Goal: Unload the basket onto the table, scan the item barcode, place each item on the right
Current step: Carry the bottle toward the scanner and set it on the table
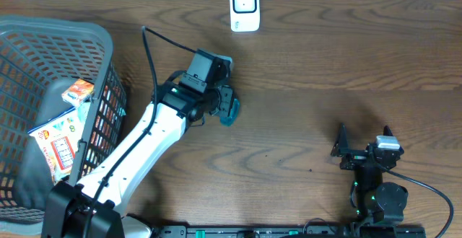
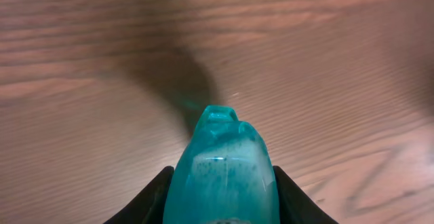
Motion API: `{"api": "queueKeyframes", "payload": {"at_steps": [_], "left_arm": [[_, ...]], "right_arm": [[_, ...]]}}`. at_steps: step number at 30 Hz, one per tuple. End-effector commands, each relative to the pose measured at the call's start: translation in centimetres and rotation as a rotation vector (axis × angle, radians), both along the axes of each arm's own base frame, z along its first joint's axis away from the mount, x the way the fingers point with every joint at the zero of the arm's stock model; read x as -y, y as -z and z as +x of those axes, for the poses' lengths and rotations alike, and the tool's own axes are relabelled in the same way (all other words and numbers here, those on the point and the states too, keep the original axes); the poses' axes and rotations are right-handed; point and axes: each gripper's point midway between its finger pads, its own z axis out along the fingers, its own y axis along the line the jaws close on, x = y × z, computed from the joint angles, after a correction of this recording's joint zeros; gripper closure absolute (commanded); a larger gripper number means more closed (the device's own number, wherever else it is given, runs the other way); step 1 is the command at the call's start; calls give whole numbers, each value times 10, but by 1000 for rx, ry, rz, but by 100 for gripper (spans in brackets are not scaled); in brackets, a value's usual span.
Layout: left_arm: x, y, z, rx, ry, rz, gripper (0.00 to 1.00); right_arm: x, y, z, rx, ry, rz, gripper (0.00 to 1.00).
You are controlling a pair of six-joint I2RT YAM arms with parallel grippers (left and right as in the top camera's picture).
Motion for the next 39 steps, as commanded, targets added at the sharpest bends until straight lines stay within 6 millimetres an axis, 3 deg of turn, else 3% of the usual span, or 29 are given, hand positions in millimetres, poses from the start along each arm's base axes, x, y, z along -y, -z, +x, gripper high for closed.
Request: {"api": "queueKeyframes", "payload": {"at_steps": [1, 17, 19, 21, 22, 23, 24, 26, 27, 31, 34, 39], "left_arm": [[-19, -13, 8, 109, 7, 168, 65], [-19, 31, 7, 15, 36, 253, 60], [-19, 30, 8, 16, 29, 249, 48], [-18, 26, 9, 27, 28, 243, 23], [-17, 23, 10, 36, 26, 238, 16], [-16, 13, 13, 55, 21, 225, 3], [-15, 4, 14, 70, 19, 216, 0], [-13, -20, 17, 112, 14, 192, 1], [-13, -50, 19, 165, 6, 163, 1], [-19, -112, 13, 274, 8, 127, 1], [-43, -163, 5, 383, -63, 141, 1], [-90, -215, -12, 485, -190, 117, 2]], "right_arm": [[0, 0, 0, 0, 0, 6, 1], [0, 0, 0, 0, 0, 6, 1], [0, 0, 0, 0, 0, 6, 1], [0, 0, 0, 0, 0, 6, 1], [0, 0, 0, 0, 0, 6, 1], [0, 0, 0, 0, 0, 6, 1], [0, 0, 0, 0, 0, 6, 1], [0, 0, 0, 0, 0, 6, 1], [0, 0, 0, 0, 0, 6, 1], [0, 0, 0, 0, 0, 6, 1], [0, 0, 0, 0, 0, 6, 1], [0, 0, 0, 0, 0, 6, 1]]}}
